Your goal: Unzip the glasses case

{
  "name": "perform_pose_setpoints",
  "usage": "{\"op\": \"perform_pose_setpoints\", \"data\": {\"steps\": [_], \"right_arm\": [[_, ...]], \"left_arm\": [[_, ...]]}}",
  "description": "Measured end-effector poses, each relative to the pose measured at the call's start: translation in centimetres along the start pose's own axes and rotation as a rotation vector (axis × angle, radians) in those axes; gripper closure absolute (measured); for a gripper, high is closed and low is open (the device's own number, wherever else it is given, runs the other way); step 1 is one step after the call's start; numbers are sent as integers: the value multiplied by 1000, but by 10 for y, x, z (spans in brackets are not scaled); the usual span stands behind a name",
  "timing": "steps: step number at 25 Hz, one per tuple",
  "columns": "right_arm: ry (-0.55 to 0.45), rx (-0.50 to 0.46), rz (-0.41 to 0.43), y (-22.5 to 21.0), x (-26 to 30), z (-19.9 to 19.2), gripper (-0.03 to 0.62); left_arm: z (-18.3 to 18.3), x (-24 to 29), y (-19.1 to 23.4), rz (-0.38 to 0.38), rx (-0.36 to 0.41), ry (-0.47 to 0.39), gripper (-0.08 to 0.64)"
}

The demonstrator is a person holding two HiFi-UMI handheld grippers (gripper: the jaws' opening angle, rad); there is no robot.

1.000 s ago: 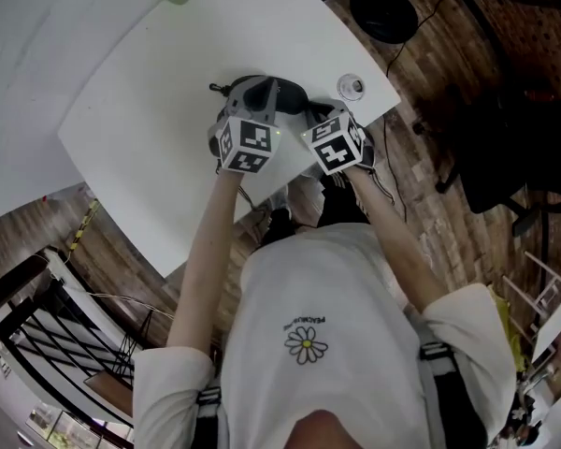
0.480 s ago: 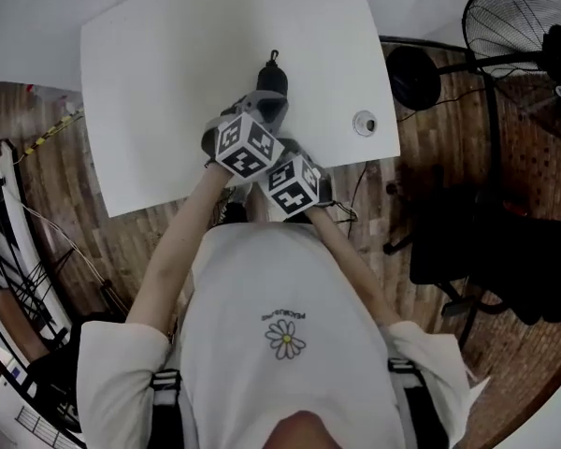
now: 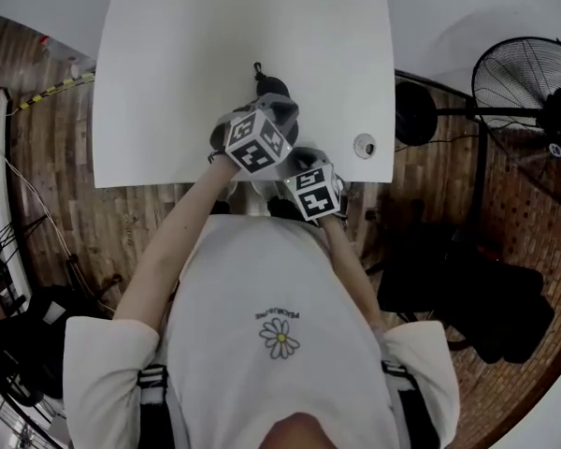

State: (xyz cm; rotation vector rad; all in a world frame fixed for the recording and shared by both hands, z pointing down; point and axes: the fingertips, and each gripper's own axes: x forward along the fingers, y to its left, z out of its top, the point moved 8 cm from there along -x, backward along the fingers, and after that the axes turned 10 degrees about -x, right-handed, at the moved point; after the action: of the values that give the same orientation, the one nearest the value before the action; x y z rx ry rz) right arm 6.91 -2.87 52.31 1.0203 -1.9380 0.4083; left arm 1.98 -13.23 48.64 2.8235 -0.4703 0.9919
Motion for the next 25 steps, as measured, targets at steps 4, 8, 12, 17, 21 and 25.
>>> {"op": "perform_pose_setpoints", "data": {"steps": [4,8,12,17,21,25], "right_arm": [[-8,-109,30,2,1,4,586],[-15,-130,47,1,1,5,586],[-17,-105,47,-3,1,2,586],[23,-100,-3,-10,0,4,586],[28,-109,-30,-31,5,9,586],[-30,-245,25,-63,20,24,585]], "left_arm": [[-2,-8,7,-6,-68,-2,548],[0,-17,1,56,-45,-16,546],[-13,-18,-6,98,-60,-79,548],[-18,-19,-6,117,-106,-110,548],[-18,-18,-6,105,-126,-107,548],[-15,-16,-5,100,-125,-95,548]]}}
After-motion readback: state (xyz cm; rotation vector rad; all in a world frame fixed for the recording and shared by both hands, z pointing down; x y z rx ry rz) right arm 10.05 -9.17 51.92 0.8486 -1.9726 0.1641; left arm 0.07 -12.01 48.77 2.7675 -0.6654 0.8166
